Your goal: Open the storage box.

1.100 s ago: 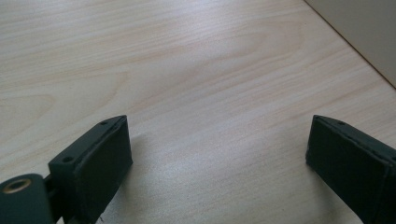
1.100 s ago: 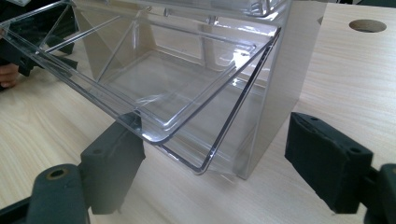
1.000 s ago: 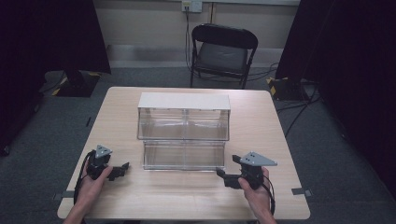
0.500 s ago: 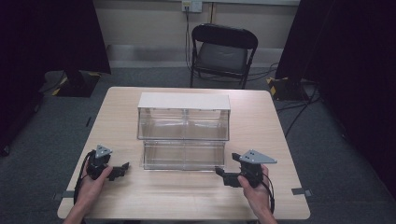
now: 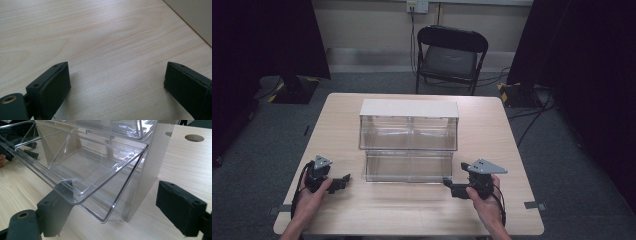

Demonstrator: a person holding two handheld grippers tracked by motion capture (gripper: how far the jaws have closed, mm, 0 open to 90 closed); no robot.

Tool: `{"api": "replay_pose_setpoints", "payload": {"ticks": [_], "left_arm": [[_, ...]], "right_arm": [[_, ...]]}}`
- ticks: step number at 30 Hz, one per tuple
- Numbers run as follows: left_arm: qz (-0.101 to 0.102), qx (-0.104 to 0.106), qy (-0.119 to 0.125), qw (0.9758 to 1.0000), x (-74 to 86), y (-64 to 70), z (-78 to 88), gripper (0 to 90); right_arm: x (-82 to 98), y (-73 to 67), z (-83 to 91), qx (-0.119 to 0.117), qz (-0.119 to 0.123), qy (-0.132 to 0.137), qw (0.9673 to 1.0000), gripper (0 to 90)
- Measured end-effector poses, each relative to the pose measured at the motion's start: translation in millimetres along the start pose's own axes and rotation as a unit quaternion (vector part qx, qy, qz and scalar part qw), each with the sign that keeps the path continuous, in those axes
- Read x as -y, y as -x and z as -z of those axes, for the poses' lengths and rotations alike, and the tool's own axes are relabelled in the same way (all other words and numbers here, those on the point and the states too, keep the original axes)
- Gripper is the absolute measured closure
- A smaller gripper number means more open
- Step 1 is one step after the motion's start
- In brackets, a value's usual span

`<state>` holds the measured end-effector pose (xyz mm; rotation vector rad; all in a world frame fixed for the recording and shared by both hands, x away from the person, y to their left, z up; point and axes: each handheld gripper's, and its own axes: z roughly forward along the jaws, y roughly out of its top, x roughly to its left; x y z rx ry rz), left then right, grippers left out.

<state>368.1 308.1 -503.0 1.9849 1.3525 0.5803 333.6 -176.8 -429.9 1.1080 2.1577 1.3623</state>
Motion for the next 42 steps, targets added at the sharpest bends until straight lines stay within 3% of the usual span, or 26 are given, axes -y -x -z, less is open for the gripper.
{"api": "replay_pose_setpoints", "payload": {"ticks": [5,16,42], "left_arm": [[0.000,0.000,0.000,1.0000,0.0,0.0,0.0,6.2],[0.000,0.002,-0.001,1.0000,-0.1,-0.2,0.1,6.2],[-0.001,0.000,-0.001,1.0000,0.0,0.2,0.2,6.3]], "right_arm": [[-1.0,0.5,-0.6,-0.003,0.003,-0.003,1.0000,13.9],[-5.5,1.8,0.6,-0.006,-0.007,0.022,0.9997,14.2],[-16.4,2.9,1.8,-0.009,-0.009,0.025,0.9996,14.3]]}}
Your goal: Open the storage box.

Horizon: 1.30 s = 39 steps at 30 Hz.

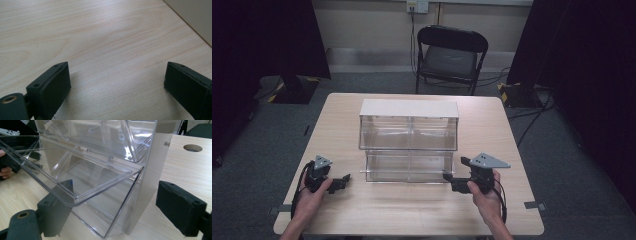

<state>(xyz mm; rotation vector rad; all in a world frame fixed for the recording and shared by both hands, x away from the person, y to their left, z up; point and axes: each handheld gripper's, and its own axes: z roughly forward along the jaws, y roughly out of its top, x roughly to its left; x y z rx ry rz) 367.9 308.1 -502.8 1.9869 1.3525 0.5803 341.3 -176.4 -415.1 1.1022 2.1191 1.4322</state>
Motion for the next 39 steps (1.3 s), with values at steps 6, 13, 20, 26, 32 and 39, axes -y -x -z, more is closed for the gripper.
{"api": "replay_pose_setpoints", "payload": {"ticks": [6,13,20,26,32,39], "left_arm": [[0.000,0.000,0.000,1.0000,0.0,0.0,0.0,6.3],[0.000,0.000,0.000,1.0000,0.0,0.0,0.0,6.3],[-0.002,-0.001,0.000,1.0000,-0.1,-0.2,0.1,6.3],[-0.001,-0.001,0.000,1.0000,0.0,-0.2,0.1,6.3],[-0.001,-0.001,0.000,1.0000,-0.1,-0.2,0.1,6.3],[-0.001,0.000,0.000,1.0000,-0.1,-0.1,0.1,6.3]], "right_arm": [[-2.3,-0.3,-3.1,-0.001,0.002,-0.001,1.0000,14.6],[-6.7,-1.8,-4.0,-0.002,0.000,0.002,1.0000,15.0],[-10.3,-2.3,-6.1,-0.005,0.000,0.007,1.0000,15.2],[-11.0,-1.8,-6.4,-0.005,-0.002,0.010,0.9999,15.2],[-12.4,-1.4,-7.2,-0.004,-0.002,0.011,0.9999,15.2],[-15.1,-0.4,-7.7,-0.005,-0.005,0.016,0.9998,15.2]]}}
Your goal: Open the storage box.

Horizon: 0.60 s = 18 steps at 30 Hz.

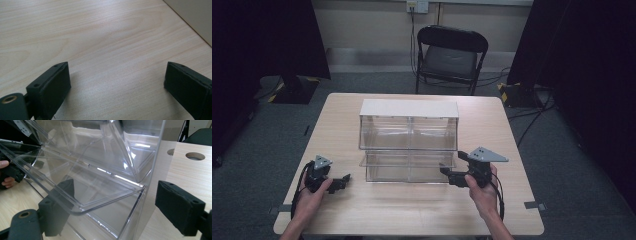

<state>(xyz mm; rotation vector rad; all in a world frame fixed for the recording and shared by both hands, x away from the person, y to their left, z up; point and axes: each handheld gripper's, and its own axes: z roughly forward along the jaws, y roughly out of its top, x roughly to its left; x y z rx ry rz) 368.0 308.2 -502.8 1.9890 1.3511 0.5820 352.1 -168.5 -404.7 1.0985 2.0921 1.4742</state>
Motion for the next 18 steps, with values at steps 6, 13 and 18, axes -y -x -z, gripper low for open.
{"api": "replay_pose_setpoints", "payload": {"ticks": [6,13,18], "left_arm": [[0.000,0.000,0.000,1.0000,0.0,-0.1,0.0,6.2],[0.000,0.000,0.000,1.0000,0.0,0.0,0.0,6.3],[0.000,0.000,0.000,1.0000,0.0,0.0,0.0,6.3]], "right_arm": [[-1.7,0.5,-0.7,-0.001,0.002,0.001,1.0000,15.2],[-2.4,0.5,-1.0,0.000,-0.004,0.005,1.0000,15.1],[-3.8,1.2,-1.3,-0.001,-0.003,0.007,1.0000,15.1]]}}
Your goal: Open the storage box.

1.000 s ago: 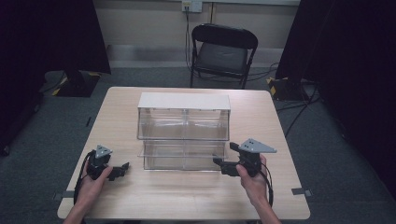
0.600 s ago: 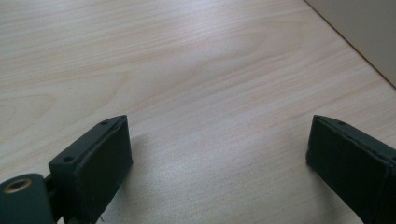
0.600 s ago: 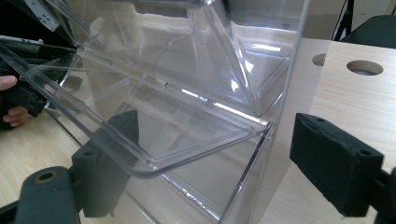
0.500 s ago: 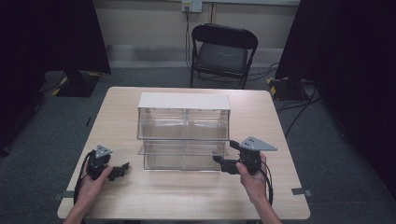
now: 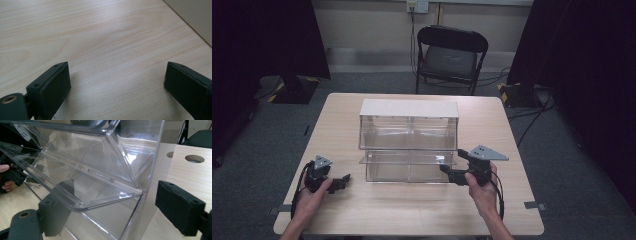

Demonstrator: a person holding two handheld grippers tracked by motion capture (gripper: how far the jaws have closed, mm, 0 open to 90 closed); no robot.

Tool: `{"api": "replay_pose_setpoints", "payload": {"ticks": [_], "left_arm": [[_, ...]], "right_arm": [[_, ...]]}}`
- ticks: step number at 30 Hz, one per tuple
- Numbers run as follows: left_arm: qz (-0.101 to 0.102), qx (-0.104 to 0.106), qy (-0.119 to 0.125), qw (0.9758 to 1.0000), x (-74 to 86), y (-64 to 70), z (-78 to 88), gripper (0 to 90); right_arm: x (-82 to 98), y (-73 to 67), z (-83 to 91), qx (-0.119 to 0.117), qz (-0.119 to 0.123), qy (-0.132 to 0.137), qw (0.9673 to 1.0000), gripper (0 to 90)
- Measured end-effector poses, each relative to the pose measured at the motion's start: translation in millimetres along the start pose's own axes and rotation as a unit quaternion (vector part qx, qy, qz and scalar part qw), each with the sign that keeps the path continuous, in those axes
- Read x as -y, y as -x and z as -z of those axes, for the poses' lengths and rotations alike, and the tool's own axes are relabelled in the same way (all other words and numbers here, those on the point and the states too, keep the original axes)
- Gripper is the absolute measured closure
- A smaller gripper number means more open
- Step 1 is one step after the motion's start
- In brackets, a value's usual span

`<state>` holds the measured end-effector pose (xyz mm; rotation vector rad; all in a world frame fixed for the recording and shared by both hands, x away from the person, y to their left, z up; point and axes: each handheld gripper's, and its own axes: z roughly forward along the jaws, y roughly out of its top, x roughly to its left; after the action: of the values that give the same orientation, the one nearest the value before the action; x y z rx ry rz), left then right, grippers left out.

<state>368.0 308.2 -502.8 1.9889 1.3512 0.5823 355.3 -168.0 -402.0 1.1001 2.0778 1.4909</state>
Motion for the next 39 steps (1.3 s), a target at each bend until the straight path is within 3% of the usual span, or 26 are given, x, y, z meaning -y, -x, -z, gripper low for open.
{"api": "replay_pose_setpoints", "payload": {"ticks": [39], "left_arm": [[-0.001,0.000,0.000,1.0000,0.0,-0.1,0.1,6.3]], "right_arm": [[-12.7,-1.5,-6.2,-0.003,-0.001,0.014,0.9999,14.5]]}}
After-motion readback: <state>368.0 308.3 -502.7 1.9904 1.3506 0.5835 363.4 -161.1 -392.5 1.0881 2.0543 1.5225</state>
